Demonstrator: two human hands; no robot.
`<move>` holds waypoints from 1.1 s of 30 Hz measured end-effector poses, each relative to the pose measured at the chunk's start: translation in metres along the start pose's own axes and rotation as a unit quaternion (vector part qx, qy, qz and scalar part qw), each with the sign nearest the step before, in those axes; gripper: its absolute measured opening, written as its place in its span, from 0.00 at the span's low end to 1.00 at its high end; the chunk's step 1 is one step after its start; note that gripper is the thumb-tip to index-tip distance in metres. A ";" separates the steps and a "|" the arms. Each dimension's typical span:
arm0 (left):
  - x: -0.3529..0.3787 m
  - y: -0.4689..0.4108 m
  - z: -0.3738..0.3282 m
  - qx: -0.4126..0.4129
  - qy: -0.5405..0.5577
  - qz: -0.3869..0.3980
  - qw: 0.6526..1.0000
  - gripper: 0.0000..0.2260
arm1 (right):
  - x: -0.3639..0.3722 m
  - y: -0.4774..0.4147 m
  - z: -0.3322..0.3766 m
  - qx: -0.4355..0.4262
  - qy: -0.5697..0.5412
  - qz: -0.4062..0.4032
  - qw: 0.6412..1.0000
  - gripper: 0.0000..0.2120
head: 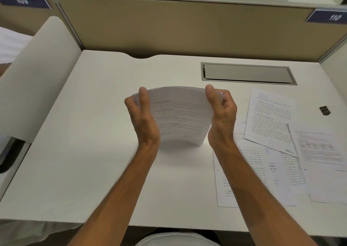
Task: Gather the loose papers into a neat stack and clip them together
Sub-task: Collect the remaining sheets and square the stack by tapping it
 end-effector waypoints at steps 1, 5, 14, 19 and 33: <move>0.000 0.000 0.002 0.013 0.004 0.028 1.000 0.14 | -0.001 -0.001 0.000 -0.008 0.003 0.033 0.999 0.17; -0.020 -0.002 0.027 0.025 -0.078 0.069 0.994 0.11 | -0.016 -0.008 -0.018 0.008 0.087 0.116 0.989 0.23; -0.050 -0.004 0.038 0.107 -0.289 0.007 0.951 0.07 | -0.031 -0.010 -0.036 -0.007 0.197 0.061 0.978 0.13; -0.051 0.000 0.045 0.099 -0.320 0.054 0.941 0.06 | -0.030 -0.001 -0.054 0.013 0.229 0.069 0.971 0.13; -0.047 -0.006 0.066 0.093 -0.363 0.079 0.924 0.07 | -0.040 -0.002 -0.074 0.038 0.269 0.091 0.958 0.18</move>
Point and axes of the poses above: each hand's wrist, its own y-axis away from the middle knuckle, its own x-axis out of the palm, z = x × y, the point moved 7 cm from there along -y, towards the middle knuckle
